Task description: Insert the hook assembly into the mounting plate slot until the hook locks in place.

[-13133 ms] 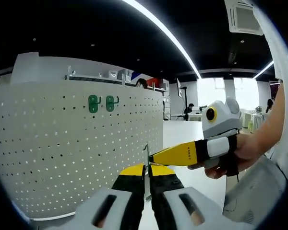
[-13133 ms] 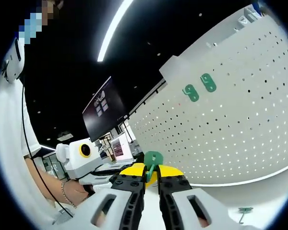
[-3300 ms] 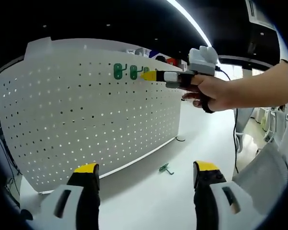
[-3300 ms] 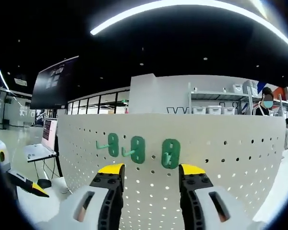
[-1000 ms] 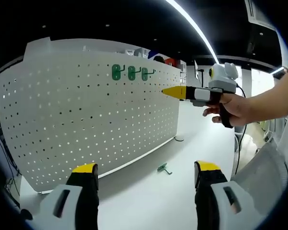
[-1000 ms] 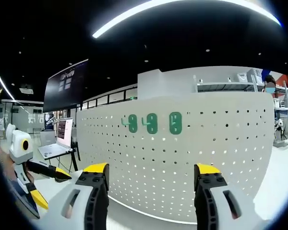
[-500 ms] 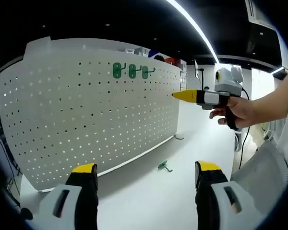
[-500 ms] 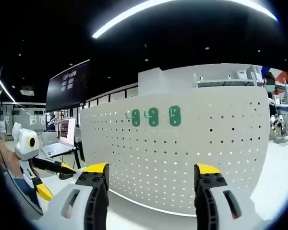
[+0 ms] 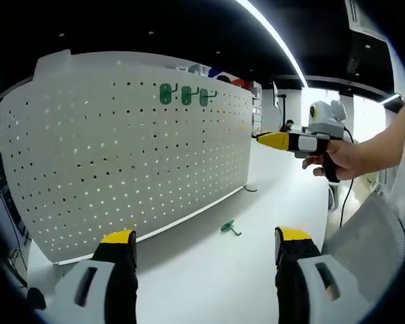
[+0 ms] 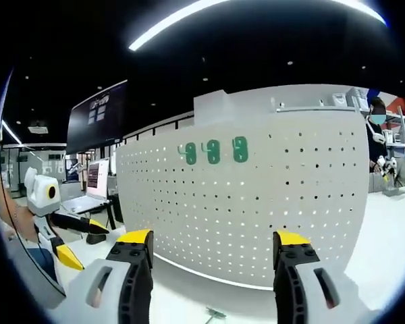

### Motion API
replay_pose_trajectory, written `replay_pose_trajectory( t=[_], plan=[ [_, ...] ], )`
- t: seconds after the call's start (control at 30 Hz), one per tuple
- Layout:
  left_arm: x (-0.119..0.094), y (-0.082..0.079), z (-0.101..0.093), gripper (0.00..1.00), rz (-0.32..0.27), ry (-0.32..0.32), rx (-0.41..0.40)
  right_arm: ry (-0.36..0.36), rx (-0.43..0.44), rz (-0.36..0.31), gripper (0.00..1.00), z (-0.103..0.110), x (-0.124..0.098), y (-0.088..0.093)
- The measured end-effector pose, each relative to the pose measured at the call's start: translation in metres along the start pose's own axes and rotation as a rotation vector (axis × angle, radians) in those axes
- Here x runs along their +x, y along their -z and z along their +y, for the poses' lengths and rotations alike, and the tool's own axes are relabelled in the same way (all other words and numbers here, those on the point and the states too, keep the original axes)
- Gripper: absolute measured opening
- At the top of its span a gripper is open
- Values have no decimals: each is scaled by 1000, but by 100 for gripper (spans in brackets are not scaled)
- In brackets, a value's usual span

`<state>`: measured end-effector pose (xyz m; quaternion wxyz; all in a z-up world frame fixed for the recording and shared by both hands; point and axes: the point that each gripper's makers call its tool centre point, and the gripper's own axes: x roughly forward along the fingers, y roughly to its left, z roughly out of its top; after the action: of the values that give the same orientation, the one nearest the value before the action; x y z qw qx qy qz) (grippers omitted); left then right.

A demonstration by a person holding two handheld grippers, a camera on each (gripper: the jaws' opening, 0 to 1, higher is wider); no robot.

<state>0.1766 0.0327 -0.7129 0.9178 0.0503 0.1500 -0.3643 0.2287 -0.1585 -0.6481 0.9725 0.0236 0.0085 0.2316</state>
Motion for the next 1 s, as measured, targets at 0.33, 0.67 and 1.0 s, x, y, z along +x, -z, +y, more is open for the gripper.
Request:
replay_pose_trajectory(
  t=[0.33,0.67,1.0],
  plan=[
    [-4,5,1,87,5,-4,0,-7,14,27,70,4,-18,18],
    [-7,9,1,87,5,-2,-6,-6,16,69,70,4,-35,34],
    [-10,15,-2,87,19,4,-7,-15,10,110,70,6,-50,47]
  ],
)
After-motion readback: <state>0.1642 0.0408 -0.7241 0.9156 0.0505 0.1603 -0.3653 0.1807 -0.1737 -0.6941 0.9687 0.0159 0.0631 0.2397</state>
